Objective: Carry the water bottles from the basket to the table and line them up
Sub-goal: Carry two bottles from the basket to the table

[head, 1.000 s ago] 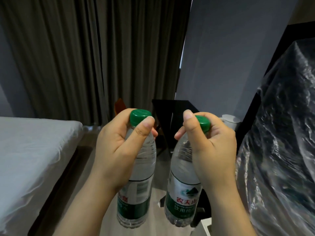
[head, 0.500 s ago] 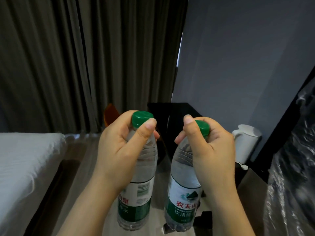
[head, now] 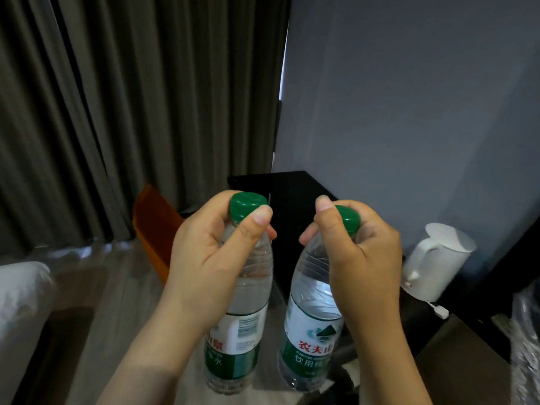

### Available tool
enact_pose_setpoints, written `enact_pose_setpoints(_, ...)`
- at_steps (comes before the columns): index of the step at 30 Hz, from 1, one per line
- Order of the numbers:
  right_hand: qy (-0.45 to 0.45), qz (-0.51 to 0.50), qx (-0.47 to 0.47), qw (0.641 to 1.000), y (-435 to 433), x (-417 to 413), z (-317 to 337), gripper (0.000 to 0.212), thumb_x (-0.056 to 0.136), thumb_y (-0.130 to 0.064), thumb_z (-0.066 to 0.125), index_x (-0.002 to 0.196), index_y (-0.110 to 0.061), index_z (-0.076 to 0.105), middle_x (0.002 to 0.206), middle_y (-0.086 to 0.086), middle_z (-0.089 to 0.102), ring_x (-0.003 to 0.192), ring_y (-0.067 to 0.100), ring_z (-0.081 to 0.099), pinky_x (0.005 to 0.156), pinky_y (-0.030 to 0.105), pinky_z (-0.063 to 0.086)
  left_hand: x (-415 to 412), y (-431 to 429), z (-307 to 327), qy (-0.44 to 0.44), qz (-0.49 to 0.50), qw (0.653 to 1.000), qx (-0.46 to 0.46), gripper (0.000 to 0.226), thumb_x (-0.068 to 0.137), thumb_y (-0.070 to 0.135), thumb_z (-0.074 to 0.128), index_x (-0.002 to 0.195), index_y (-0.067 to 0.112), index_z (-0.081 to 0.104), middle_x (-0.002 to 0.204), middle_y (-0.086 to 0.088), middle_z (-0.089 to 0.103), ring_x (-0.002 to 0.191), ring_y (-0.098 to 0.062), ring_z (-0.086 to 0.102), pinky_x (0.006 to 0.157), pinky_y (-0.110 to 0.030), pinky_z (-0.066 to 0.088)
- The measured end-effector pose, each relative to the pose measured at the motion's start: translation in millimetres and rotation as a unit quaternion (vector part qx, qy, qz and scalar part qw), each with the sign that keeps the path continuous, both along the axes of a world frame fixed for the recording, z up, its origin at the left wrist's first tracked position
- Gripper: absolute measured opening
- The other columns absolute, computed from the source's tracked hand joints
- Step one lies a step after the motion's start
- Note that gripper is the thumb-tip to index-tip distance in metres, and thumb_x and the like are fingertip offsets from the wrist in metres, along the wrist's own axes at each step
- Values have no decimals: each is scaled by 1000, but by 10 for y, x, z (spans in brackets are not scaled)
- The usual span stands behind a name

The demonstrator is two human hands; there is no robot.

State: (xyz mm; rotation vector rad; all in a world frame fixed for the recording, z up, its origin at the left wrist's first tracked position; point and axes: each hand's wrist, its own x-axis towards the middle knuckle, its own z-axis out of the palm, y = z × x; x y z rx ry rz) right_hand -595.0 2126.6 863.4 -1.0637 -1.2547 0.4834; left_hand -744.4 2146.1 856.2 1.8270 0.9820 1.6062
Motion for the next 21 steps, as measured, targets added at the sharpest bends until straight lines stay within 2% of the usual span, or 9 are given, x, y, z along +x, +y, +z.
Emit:
enact_pose_setpoints(5, 8, 1, 2, 1000, 909, 156, 30, 35, 89, -33, 59, 65, -7, 63, 58, 1, 65, 50, 5, 57, 50, 7, 41, 161, 863, 38, 5, 4, 1000, -12, 29, 86, 45, 52, 81, 19, 64, 80, -1, 68, 76, -17, 65, 69, -45, 54)
enact_pose_setpoints(9, 10, 6, 4, 1000, 1499, 285, 52, 35, 89, -31, 59, 64, -7, 63, 56, 0, 64, 50, 3, 56, 50, 7, 41, 264, 1421, 58, -15, 18, 1000, -9, 30, 84, 47, 53, 81, 20, 64, 80, -2, 70, 75, -17, 67, 68, -41, 56)
enact_pose_setpoints(14, 9, -2, -3, 1000, 2184, 392, -27, 34, 90, -30, 60, 65, -6, 63, 59, 3, 64, 52, 4, 57, 54, 7, 42, 363, 2137, -9, -18, 1, 999, -35, 30, 84, 46, 53, 80, 19, 64, 78, -4, 70, 74, -21, 67, 68, -47, 55)
enact_pose_setpoints(21, -2, -54, -23, 998, 3150, 356, -193, 33, 87, -34, 61, 66, -8, 63, 61, 0, 66, 55, 3, 59, 54, 9, 43, 341, 3245, -187, -23, -66, 996, -48, 28, 85, 43, 53, 84, 17, 64, 81, -3, 70, 74, -16, 67, 65, -29, 53)
